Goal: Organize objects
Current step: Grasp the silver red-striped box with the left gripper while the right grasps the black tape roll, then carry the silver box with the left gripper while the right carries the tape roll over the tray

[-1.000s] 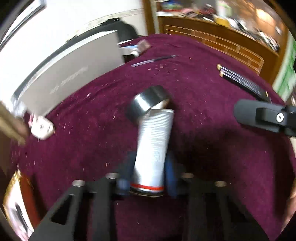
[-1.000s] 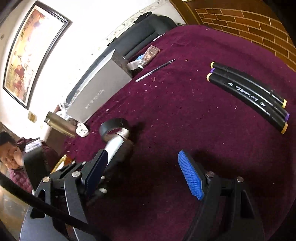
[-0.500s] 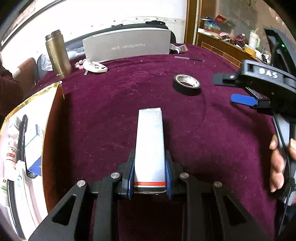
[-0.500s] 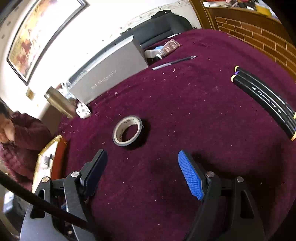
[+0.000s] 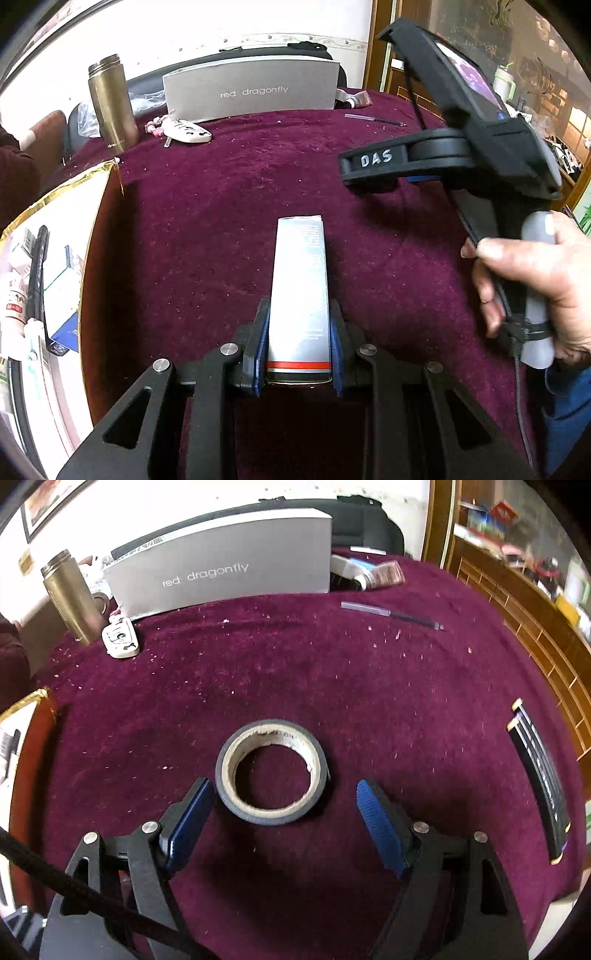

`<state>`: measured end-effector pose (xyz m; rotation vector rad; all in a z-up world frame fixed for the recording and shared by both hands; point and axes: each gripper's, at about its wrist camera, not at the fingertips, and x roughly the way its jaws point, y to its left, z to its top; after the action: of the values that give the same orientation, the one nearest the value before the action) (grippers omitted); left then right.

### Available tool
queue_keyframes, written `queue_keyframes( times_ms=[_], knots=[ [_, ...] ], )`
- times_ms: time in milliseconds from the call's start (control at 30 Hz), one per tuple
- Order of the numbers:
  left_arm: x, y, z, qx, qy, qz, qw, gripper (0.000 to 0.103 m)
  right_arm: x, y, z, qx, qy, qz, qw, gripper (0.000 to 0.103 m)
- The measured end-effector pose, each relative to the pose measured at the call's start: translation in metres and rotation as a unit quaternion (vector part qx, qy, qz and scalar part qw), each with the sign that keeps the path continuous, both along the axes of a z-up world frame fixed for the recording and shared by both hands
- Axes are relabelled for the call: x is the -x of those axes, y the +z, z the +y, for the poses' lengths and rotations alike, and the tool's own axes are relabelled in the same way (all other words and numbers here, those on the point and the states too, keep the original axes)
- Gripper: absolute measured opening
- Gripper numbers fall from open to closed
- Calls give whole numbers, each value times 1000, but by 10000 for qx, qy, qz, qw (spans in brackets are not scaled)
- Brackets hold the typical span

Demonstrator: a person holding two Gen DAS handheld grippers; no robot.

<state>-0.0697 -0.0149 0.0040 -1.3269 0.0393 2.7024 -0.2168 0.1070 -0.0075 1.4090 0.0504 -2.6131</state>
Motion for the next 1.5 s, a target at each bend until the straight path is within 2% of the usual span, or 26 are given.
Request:
queue_keyframes(
  times_ms=[67,133,233,333,500,733,867,1000,1133,1300,1500],
  knots=[
    [1,0,1,45,-14,-4,10000,23,-4,0,0,-93,22,141,9999,65],
    [2,-1,3,121,-36,-1,9999,24,-11,2,-2,-17,122,258,9996,56],
    [1,-1,5,178,-45,7,9998,26,-20,4,-2,16,169,437,9989,56],
    [-1,0,6,161,-95,30,9998,22,-24,12,3,266,214,547,9979,56],
    [-6,4,11,235,-167,204,9994,22,-25,15,3,781,403,593,9944,56],
    [-6,9,2,75,0,353,9993,22,-35,32,-4,1004,623,866,9892,56],
    [-10,21,-5,21,116,521,9986,22,-35,34,-6,1111,637,831,9883,56],
    [-35,44,-19,-51,226,762,9968,23,-49,44,-11,1289,700,804,9859,56],
    [-63,57,-48,-125,363,913,9951,23,-64,62,-35,1328,1005,828,9825,56],
    [-102,70,-103,-209,881,1103,9898,23,-79,83,-95,1345,1593,827,9745,57],
    [-130,64,-161,-214,1460,1026,9837,23,-87,81,-177,1195,2268,574,9649,57]
  ],
)
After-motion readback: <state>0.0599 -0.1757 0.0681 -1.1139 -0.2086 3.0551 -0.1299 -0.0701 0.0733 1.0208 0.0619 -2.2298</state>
